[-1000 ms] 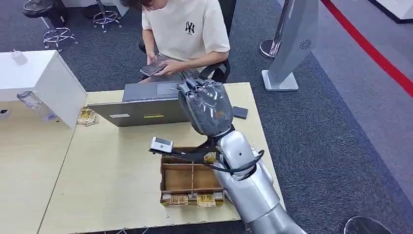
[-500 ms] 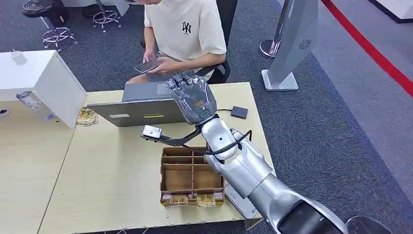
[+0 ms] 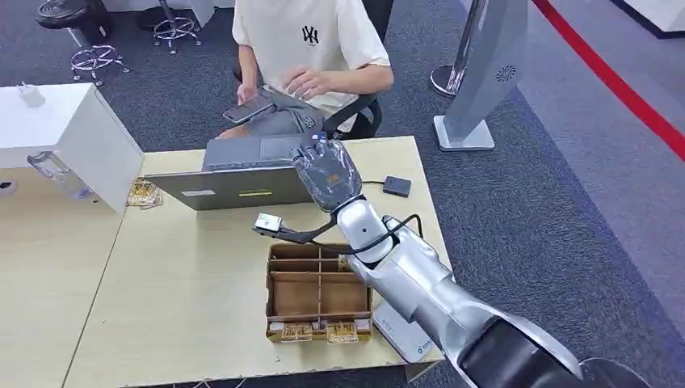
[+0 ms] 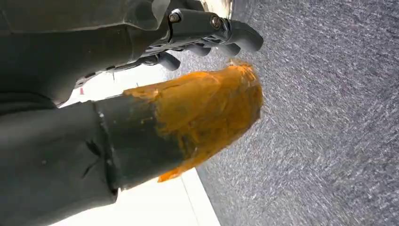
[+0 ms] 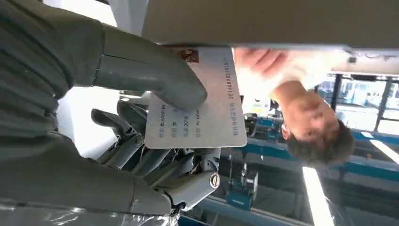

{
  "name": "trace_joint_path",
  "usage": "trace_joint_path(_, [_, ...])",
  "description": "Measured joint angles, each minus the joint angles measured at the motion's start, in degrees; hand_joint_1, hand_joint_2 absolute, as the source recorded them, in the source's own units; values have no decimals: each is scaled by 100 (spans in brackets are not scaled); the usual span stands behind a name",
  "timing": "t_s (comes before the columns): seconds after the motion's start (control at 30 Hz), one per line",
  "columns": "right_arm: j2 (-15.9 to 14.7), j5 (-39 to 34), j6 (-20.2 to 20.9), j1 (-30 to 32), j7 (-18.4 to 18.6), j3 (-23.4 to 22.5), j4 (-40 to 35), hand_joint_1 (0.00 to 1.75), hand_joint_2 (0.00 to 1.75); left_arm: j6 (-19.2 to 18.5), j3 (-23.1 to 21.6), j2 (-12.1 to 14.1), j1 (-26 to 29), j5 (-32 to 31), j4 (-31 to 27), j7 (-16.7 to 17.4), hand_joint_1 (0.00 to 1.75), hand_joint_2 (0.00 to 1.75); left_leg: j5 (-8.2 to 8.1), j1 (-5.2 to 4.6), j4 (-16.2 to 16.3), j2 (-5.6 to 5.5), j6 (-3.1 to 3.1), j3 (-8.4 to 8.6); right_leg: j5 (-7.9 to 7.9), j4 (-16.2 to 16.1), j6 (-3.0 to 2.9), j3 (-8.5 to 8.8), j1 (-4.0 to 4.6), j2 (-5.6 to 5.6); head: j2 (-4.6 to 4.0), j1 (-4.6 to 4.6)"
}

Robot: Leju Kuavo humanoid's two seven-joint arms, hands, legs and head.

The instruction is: Pass the card to the sensor for recognition and then transmit it.

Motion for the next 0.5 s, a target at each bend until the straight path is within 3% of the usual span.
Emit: trace_joint_path(0.5, [-96, 0, -2, -9, 194, 13, 153, 175, 175, 0, -267, 2, 1, 2, 0, 22, 0, 0, 0, 0, 0, 1, 0, 1, 0, 0, 0, 0, 0, 1, 0, 0])
